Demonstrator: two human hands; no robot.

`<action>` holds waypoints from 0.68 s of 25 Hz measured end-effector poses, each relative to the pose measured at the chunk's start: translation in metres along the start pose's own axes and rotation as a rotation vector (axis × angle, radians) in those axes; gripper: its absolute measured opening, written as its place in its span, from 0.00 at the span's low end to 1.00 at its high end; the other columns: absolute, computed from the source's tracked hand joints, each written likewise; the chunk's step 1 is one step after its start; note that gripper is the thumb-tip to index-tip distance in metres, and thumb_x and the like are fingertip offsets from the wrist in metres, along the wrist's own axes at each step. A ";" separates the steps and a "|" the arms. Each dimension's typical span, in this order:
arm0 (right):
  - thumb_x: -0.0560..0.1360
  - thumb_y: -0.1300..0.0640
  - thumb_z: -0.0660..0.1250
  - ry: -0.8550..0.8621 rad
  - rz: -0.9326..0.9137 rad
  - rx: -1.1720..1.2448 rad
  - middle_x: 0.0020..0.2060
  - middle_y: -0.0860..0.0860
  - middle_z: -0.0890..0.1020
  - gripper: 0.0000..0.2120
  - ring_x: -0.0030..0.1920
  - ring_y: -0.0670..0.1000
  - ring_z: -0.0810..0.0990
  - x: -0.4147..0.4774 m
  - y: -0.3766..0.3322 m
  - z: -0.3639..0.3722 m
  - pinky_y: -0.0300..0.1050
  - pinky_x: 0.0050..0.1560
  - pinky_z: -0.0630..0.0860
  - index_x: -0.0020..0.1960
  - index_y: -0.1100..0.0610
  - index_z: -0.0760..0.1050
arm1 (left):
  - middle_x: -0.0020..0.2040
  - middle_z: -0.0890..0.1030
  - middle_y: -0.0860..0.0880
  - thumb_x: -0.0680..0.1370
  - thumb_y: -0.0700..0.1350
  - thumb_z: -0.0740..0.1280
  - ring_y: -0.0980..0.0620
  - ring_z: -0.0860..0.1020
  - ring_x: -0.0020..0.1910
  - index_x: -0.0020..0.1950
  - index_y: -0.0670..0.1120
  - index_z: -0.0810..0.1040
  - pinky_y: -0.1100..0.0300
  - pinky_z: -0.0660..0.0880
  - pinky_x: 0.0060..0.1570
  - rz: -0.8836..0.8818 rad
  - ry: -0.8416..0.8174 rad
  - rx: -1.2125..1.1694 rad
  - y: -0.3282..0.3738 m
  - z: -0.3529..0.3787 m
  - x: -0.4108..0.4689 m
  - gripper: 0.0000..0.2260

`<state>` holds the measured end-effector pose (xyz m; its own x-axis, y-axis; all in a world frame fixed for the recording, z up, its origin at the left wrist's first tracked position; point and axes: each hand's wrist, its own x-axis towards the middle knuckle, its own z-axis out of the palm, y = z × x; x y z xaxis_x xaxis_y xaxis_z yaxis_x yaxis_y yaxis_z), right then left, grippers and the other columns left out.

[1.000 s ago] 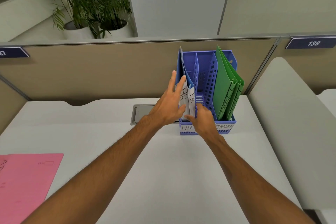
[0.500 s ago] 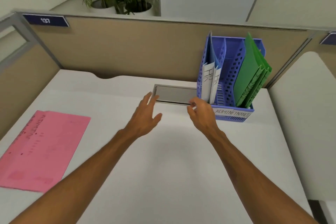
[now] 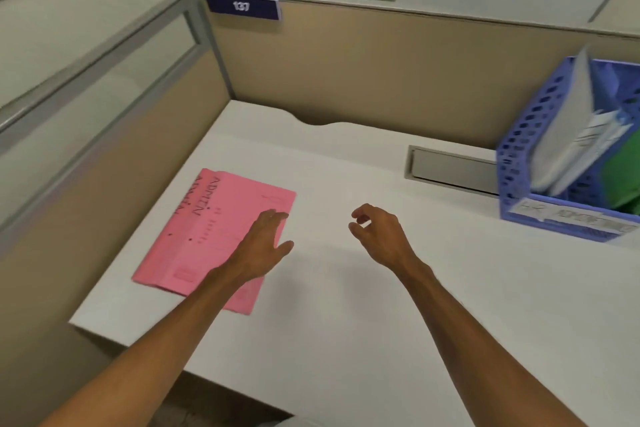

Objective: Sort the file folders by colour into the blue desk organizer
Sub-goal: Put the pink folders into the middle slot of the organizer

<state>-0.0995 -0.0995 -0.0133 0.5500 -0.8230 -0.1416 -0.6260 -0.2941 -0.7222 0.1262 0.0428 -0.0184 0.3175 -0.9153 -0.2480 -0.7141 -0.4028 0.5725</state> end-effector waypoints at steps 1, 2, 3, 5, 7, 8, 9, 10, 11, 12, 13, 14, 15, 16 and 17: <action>0.77 0.51 0.67 -0.021 -0.002 0.003 0.51 0.49 0.81 0.11 0.48 0.51 0.81 0.002 -0.014 0.018 0.51 0.52 0.79 0.57 0.52 0.77 | 0.77 0.59 0.46 0.79 0.49 0.67 0.48 0.58 0.76 0.76 0.48 0.62 0.53 0.58 0.73 -0.024 -0.001 -0.004 -0.021 -0.011 -0.004 0.27; 0.77 0.51 0.67 -0.046 -0.008 0.003 0.51 0.49 0.81 0.12 0.48 0.51 0.81 0.004 -0.028 0.036 0.52 0.52 0.79 0.58 0.53 0.77 | 0.77 0.59 0.46 0.79 0.48 0.67 0.48 0.59 0.76 0.76 0.47 0.62 0.52 0.58 0.74 -0.051 -0.001 -0.012 -0.042 -0.023 -0.007 0.27; 0.77 0.51 0.67 -0.072 -0.014 0.003 0.51 0.50 0.81 0.12 0.48 0.52 0.81 0.005 -0.040 0.052 0.52 0.52 0.79 0.58 0.53 0.77 | 0.76 0.59 0.46 0.79 0.48 0.67 0.48 0.59 0.76 0.76 0.47 0.62 0.51 0.58 0.74 -0.077 -0.003 -0.018 -0.060 -0.032 -0.011 0.27; 0.77 0.51 0.67 -0.127 -0.025 -0.006 0.52 0.51 0.81 0.13 0.48 0.53 0.81 0.008 -0.060 0.080 0.52 0.53 0.78 0.59 0.55 0.77 | 0.76 0.60 0.46 0.79 0.49 0.67 0.47 0.60 0.75 0.76 0.47 0.62 0.49 0.59 0.74 -0.129 -0.008 -0.030 -0.092 -0.046 -0.016 0.28; 0.77 0.51 0.67 -0.190 -0.037 -0.041 0.53 0.53 0.81 0.14 0.49 0.53 0.81 0.013 -0.076 0.106 0.52 0.54 0.78 0.60 0.55 0.77 | 0.76 0.61 0.46 0.78 0.48 0.68 0.47 0.62 0.74 0.76 0.47 0.62 0.49 0.61 0.73 -0.188 0.003 -0.064 -0.121 -0.055 -0.020 0.28; 0.78 0.51 0.67 -0.224 -0.044 -0.072 0.54 0.54 0.81 0.14 0.50 0.54 0.80 0.016 -0.082 0.117 0.52 0.54 0.77 0.61 0.56 0.76 | 0.75 0.62 0.46 0.78 0.48 0.69 0.47 0.63 0.73 0.76 0.46 0.62 0.50 0.62 0.72 -0.220 0.011 -0.085 -0.134 -0.057 -0.021 0.29; 0.78 0.51 0.67 -0.261 -0.054 -0.114 0.55 0.55 0.80 0.15 0.51 0.54 0.80 0.019 -0.087 0.127 0.51 0.54 0.77 0.62 0.56 0.76 | 0.74 0.63 0.46 0.77 0.48 0.69 0.47 0.65 0.72 0.76 0.46 0.63 0.50 0.64 0.72 -0.257 0.016 -0.105 -0.146 -0.058 -0.022 0.29; 0.78 0.51 0.66 -0.301 -0.062 -0.160 0.56 0.56 0.79 0.16 0.53 0.55 0.79 0.023 -0.090 0.138 0.51 0.55 0.76 0.63 0.57 0.75 | 0.74 0.64 0.45 0.77 0.48 0.70 0.46 0.66 0.71 0.75 0.47 0.63 0.50 0.65 0.71 -0.301 0.022 -0.130 -0.157 -0.060 -0.021 0.29; 0.78 0.51 0.66 -0.341 -0.064 -0.200 0.58 0.57 0.78 0.17 0.54 0.56 0.79 0.027 -0.091 0.149 0.51 0.56 0.76 0.64 0.57 0.74 | 0.73 0.64 0.45 0.77 0.48 0.70 0.46 0.66 0.71 0.75 0.47 0.63 0.50 0.66 0.69 -0.347 0.029 -0.154 -0.168 -0.060 -0.021 0.30; 0.79 0.51 0.66 -0.380 -0.058 -0.232 0.59 0.57 0.77 0.18 0.55 0.57 0.78 0.030 -0.091 0.160 0.50 0.56 0.76 0.65 0.57 0.73 | 0.73 0.64 0.45 0.76 0.48 0.70 0.45 0.67 0.70 0.75 0.47 0.62 0.50 0.67 0.68 -0.390 0.035 -0.171 -0.179 -0.061 -0.019 0.30; 0.79 0.50 0.66 -0.413 -0.044 -0.255 0.61 0.57 0.75 0.19 0.56 0.57 0.78 0.033 -0.090 0.170 0.50 0.56 0.75 0.66 0.57 0.72 | 0.73 0.64 0.44 0.76 0.48 0.71 0.44 0.67 0.70 0.76 0.47 0.62 0.50 0.68 0.68 -0.428 0.037 -0.176 -0.189 -0.060 -0.017 0.31; 0.79 0.50 0.66 -0.440 -0.022 -0.266 0.62 0.58 0.75 0.20 0.57 0.57 0.77 0.037 -0.088 0.181 0.49 0.56 0.74 0.67 0.57 0.71 | 0.73 0.64 0.43 0.76 0.47 0.71 0.44 0.68 0.69 0.76 0.46 0.61 0.50 0.69 0.67 -0.459 0.036 -0.170 -0.200 -0.059 -0.014 0.32; 0.78 0.49 0.66 -0.461 0.013 -0.260 0.63 0.58 0.74 0.21 0.59 0.57 0.77 0.040 -0.086 0.190 0.48 0.56 0.73 0.68 0.57 0.70 | 0.73 0.64 0.43 0.75 0.47 0.72 0.43 0.68 0.69 0.76 0.45 0.61 0.49 0.70 0.67 -0.485 0.032 -0.165 -0.209 -0.059 -0.010 0.33; 0.78 0.49 0.67 -0.478 0.062 -0.229 0.65 0.58 0.73 0.23 0.61 0.57 0.76 0.042 -0.085 0.198 0.47 0.56 0.72 0.69 0.57 0.69 | 0.72 0.64 0.42 0.75 0.47 0.72 0.43 0.69 0.68 0.76 0.44 0.60 0.50 0.71 0.65 -0.509 0.024 -0.164 -0.216 -0.058 -0.008 0.33; 0.77 0.49 0.68 -0.484 0.124 -0.172 0.66 0.57 0.72 0.24 0.61 0.57 0.76 0.043 -0.083 0.207 0.46 0.56 0.71 0.70 0.58 0.69 | 0.71 0.65 0.42 0.74 0.46 0.73 0.42 0.70 0.66 0.75 0.43 0.61 0.52 0.73 0.61 -0.533 0.018 -0.162 -0.223 -0.057 -0.005 0.33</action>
<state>0.0906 -0.0101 -0.0994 0.6332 -0.5499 -0.5447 -0.7618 -0.3181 -0.5644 0.3193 0.1378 -0.1004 0.6200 -0.5846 -0.5233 -0.3472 -0.8025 0.4851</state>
